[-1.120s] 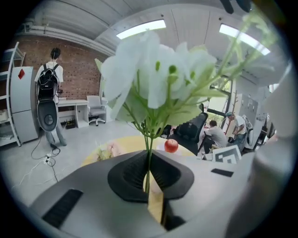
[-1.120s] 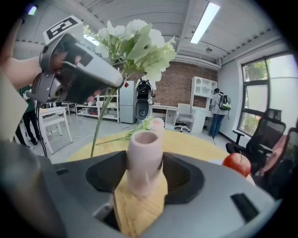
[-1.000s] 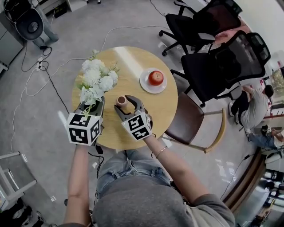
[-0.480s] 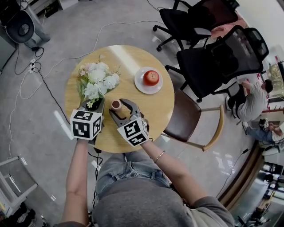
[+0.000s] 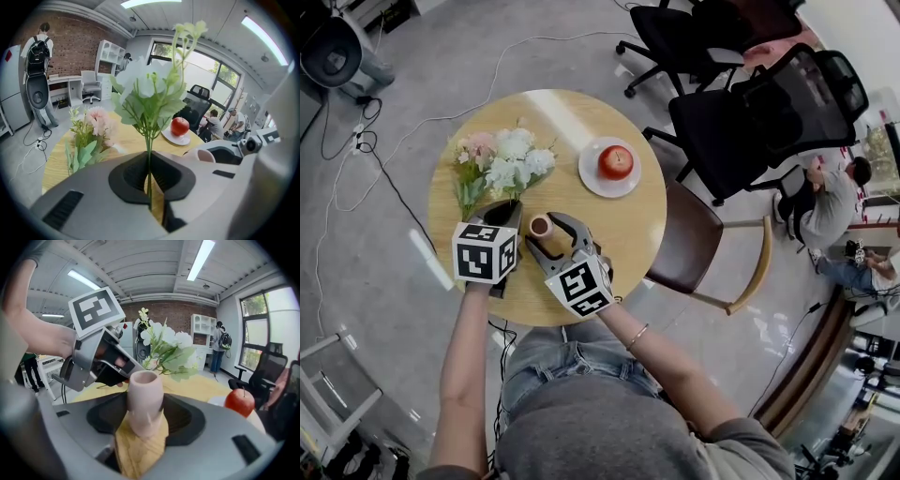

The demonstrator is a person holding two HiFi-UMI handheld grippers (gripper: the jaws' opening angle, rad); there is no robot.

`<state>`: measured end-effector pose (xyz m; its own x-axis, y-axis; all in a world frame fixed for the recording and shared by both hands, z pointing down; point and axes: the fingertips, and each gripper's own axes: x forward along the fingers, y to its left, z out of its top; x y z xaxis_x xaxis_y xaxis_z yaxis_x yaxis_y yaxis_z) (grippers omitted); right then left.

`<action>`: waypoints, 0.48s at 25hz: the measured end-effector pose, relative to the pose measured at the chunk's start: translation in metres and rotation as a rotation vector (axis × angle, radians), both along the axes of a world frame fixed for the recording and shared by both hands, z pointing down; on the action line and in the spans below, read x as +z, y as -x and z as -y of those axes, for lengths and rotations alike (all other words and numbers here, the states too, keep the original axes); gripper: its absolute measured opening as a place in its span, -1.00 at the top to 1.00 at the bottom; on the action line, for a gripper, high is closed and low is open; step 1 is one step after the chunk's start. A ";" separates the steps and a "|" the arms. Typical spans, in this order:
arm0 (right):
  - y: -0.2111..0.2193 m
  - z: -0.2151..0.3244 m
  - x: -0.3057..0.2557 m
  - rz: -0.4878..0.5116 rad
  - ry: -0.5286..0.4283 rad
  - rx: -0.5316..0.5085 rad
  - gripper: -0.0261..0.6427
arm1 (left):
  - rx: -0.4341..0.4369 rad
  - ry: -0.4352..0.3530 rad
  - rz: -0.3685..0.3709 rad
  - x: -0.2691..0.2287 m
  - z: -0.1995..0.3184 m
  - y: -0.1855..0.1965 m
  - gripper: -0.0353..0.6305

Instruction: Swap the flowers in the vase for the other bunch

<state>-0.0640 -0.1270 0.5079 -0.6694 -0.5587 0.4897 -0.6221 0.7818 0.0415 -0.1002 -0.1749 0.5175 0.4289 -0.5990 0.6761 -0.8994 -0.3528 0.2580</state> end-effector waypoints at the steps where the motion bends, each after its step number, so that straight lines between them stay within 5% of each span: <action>1: 0.000 0.000 0.001 0.001 0.000 0.000 0.18 | -0.001 0.005 -0.002 0.003 0.001 0.000 0.82; 12: 0.002 -0.001 0.000 0.010 -0.001 -0.001 0.18 | 0.004 0.088 0.001 0.034 0.004 0.001 0.82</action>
